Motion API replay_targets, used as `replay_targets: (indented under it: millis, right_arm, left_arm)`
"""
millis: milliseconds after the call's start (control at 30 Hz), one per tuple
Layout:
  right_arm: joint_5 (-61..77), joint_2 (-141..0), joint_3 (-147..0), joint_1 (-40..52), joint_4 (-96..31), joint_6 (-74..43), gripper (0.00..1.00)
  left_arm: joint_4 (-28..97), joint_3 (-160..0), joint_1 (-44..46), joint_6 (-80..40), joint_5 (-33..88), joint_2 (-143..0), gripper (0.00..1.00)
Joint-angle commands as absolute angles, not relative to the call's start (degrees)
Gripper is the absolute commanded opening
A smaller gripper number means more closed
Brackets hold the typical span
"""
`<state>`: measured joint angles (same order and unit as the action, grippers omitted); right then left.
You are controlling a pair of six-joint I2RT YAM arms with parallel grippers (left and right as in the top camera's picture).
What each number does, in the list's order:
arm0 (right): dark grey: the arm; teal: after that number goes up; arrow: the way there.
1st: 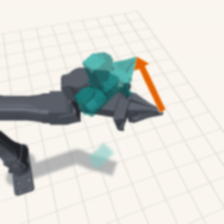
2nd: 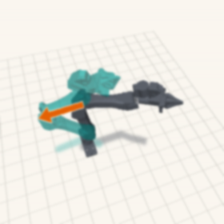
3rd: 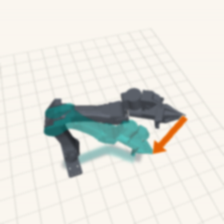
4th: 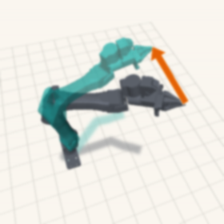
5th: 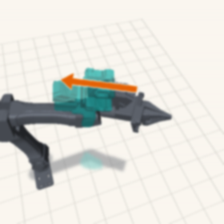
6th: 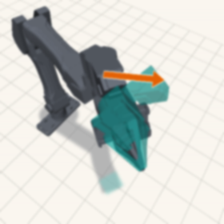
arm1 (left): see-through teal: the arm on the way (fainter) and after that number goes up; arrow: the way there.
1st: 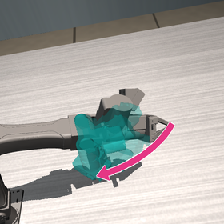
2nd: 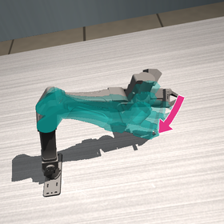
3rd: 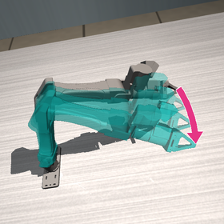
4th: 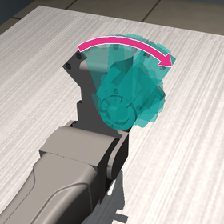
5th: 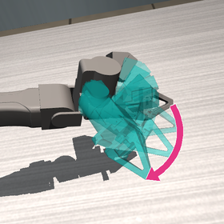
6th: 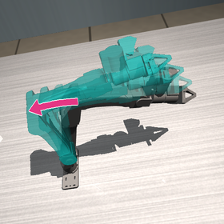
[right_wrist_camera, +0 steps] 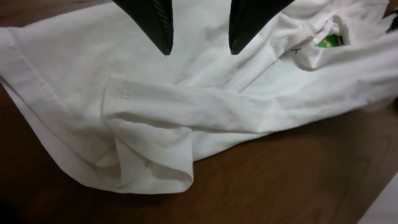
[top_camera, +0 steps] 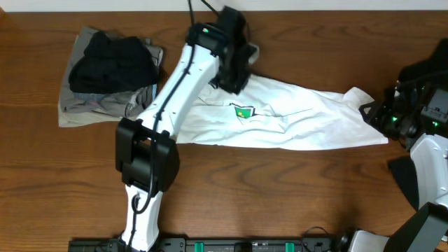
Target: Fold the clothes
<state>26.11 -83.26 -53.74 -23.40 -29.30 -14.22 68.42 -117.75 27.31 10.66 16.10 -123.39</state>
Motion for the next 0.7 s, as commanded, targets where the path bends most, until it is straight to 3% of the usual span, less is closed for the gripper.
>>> replay_targets:
  millis: [0,267,467,600,667]
  right_arm:
    - [25.9,-83.2,-54.0,-23.1,-29.1,-13.6,0.29]
    - [25.8,-83.2,-54.0,-23.1,-29.2,-13.6,0.29]
    - [24.1,-83.2,-54.0,-23.1,-29.2,-13.6,0.29]
    - [23.7,-83.2,-54.0,-23.1,-29.1,-13.6,0.31]
    - [23.7,-83.2,-54.0,-23.1,-29.1,-13.6,0.31]
  left_arm:
    - [71.8,-115.8,29.3,9.1,15.8,-123.7,0.06]
    - [78.2,-108.8,31.4,5.7,15.5,-123.7,0.06]
    - [81.6,-109.1,31.4,2.7,7.7,-121.5,0.07]
    - [78.0,-109.1,31.4,2.7,4.8,-118.9,0.22]
    - [75.8,-109.1,31.4,2.3,4.9,-118.3,0.23]
